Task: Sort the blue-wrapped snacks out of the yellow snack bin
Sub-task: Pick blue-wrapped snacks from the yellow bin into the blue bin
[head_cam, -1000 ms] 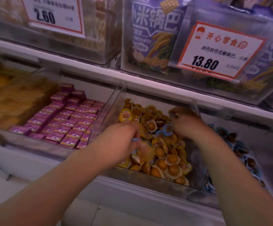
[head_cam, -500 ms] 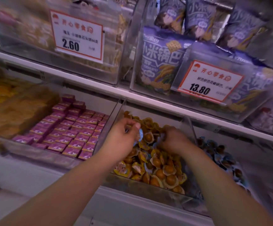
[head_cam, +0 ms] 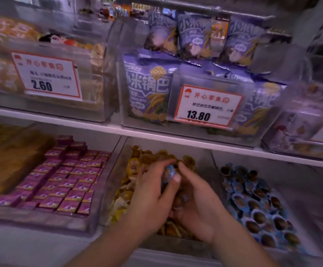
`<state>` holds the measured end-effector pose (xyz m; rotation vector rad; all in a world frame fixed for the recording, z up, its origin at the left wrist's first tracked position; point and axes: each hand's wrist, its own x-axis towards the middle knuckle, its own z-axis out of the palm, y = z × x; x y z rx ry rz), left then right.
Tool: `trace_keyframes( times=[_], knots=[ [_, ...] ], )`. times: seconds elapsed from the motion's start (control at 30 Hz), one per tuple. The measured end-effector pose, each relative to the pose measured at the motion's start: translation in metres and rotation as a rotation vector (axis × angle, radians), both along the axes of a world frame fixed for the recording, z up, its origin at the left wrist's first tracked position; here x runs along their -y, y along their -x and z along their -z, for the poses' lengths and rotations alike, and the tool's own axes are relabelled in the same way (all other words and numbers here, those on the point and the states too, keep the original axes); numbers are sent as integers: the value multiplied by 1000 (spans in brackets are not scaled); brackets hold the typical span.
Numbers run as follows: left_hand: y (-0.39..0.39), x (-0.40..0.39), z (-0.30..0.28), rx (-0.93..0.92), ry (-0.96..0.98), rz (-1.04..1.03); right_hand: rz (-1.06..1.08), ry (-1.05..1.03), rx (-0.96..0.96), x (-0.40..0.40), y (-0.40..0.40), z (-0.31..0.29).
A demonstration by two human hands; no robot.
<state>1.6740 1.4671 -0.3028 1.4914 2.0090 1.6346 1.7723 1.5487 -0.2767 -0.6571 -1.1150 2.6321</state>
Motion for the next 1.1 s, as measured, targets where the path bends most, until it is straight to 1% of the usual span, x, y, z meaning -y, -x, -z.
trace_keyframes(
  times=[0.03,0.07,0.1,0.17,0.27,0.3,0.37,0.43,0.47,0.53,0.6,0.67,0.73,0.77,0.8,0.87,0.93,1.03,1.1],
  knots=[
    [-2,0,-1,-145,37,25,24,-34,-3,1,-2,-3],
    [-4,-2,-3,-244,56,56,66,-78,-4,0,-6,-5],
    [-6,-4,-4,-296,70,90,113,-119,-3,-1,-10,-8],
    [-10,-7,-3,-287,108,149,177,-200,16,-6,-20,-11],
    [-11,-9,-2,-152,115,240,262,-289,62,-19,-37,-17],
    [-9,-9,-1,-132,105,258,293,-300,52,-25,-44,-19],
    [-3,-10,1,-148,87,253,356,-328,13,-43,-60,-23],
    [5,-13,4,-198,99,206,436,-375,27,-68,-79,-24],
    [9,-15,6,-253,121,175,480,-403,74,-82,-87,-21],
    [15,-16,11,-426,224,159,563,-461,239,-109,-101,-12],
    [19,-18,19,-545,406,237,637,-529,398,-135,-111,-1],
    [26,-19,25,-543,539,328,672,-694,552,-158,-119,6],
    [35,-20,26,-537,586,344,674,-897,670,-170,-122,6],
    [40,-20,25,-553,591,329,685,-979,691,-171,-121,6],
    [44,-21,22,-567,590,311,711,-1053,686,-169,-118,6],
    [52,-21,18,-578,572,262,761,-1189,603,-152,-110,5],
    [57,-20,14,-646,571,163,725,-1330,500,-127,-98,2],
    [60,-16,11,-770,592,-33,538,-1602,340,-85,-73,-10],
    [62,-12,10,-800,578,-119,302,-1857,292,-63,-54,-14]
  ],
)
